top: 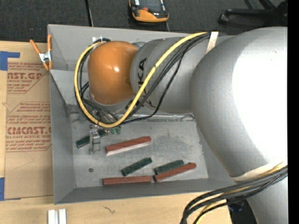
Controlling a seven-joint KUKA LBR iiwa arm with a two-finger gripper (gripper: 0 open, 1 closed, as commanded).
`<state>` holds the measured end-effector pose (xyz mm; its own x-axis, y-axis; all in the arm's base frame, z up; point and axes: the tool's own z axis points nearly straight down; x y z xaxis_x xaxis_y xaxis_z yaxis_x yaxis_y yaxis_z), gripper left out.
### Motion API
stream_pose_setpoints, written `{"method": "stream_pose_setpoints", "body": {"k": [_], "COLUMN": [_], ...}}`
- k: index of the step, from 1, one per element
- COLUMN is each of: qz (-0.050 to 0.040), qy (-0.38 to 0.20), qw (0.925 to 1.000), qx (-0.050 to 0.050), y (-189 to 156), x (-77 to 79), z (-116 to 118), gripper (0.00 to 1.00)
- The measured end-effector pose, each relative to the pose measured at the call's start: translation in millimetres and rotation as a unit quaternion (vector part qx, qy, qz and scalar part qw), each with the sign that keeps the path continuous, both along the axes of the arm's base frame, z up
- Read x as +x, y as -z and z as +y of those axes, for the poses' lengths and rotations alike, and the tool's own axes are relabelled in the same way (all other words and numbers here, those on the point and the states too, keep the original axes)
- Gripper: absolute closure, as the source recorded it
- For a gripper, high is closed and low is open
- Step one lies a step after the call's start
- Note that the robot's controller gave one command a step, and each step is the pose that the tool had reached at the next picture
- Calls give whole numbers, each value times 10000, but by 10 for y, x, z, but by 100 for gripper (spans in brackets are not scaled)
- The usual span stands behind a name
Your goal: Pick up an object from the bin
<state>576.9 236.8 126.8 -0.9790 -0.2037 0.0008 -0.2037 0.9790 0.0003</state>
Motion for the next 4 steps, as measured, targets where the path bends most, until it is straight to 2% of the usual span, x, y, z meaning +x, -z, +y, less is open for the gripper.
{"method": "stream_pose_setpoints", "body": {"k": [1, 2, 3, 4], "qz": [-16, -21, -18, -16], "qy": [134, -1273, -1563, -1563], "qw": [9999, 9919, 9877, 9877], "qx": [11, 8, 12, 12], "y": [-4, 507, 566, 568], "x": [48, 135, 127, 125], "z": [-127, -140, -38, -38], "gripper": [0, 0, 100, 100]}}
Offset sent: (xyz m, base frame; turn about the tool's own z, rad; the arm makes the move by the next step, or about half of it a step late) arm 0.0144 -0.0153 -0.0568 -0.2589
